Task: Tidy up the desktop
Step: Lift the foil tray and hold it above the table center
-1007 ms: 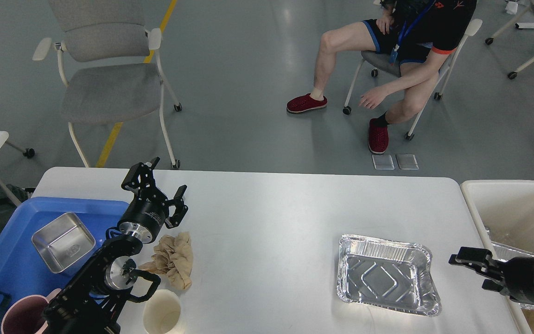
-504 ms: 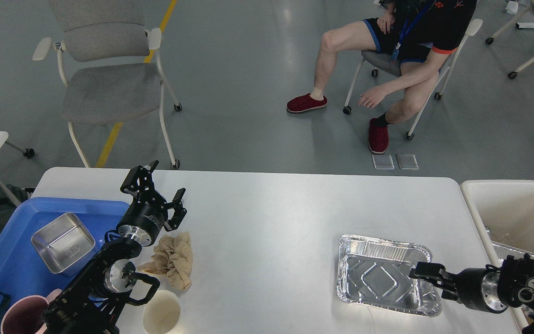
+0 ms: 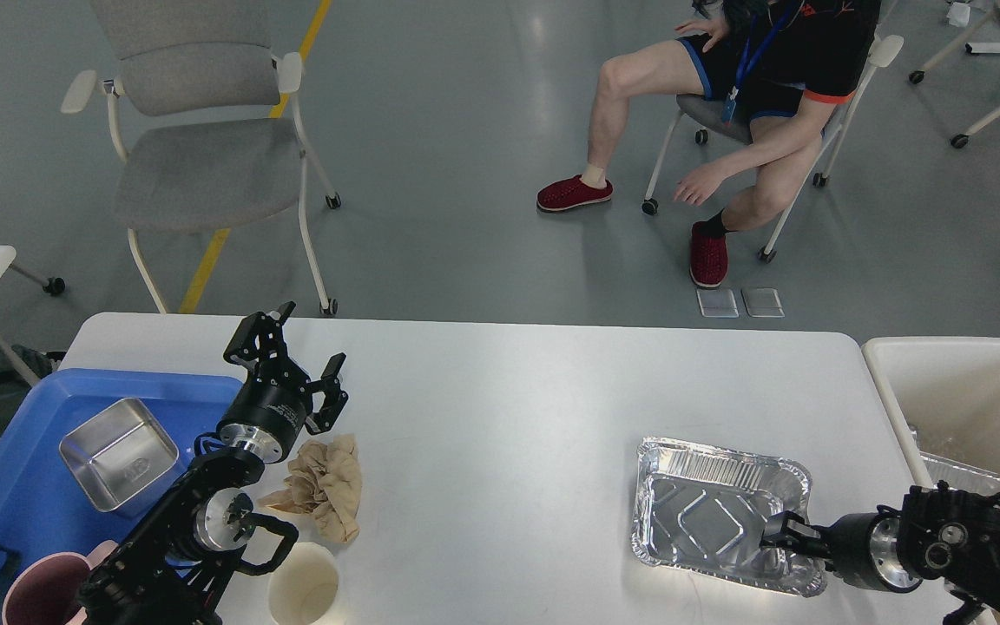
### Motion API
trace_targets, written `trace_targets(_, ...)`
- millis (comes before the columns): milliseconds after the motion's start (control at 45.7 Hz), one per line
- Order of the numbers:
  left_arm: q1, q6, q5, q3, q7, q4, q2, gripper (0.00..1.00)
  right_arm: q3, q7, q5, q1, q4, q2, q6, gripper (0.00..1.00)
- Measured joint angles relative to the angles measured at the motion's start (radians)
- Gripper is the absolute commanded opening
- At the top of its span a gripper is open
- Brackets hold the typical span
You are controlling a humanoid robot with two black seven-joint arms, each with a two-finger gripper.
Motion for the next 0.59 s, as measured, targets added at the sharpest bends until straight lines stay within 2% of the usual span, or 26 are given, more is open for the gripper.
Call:
trace_targets(153, 0.000, 0.007, 0.000, -0.001, 0.000, 0.000, 0.003, 0.97, 0.001, 0.000, 0.004, 0.024, 0.030, -0.007, 0.018, 0.00)
trace_targets(328, 0.000, 0.008, 0.000, -0.001, -0.001, 0.000, 0.008, 0.97, 0.018, -0.011, 0.018, 0.112, 0.144, -0.070, 0.083, 0.00)
trace_targets(504, 0.005, 0.012, 0.000, -0.002, -0.002, 0.000, 0.008, 0.97, 0.020, -0.079, 0.163, 0.266, 0.189, -0.123, 0.165, 0.00)
trace_targets(591, 0.006, 0.012, 0.001, -0.002, -0.002, 0.000, 0.009, 0.97, 0.014, -0.093, 0.213, 0.327, 0.191, -0.142, 0.187, 0.00)
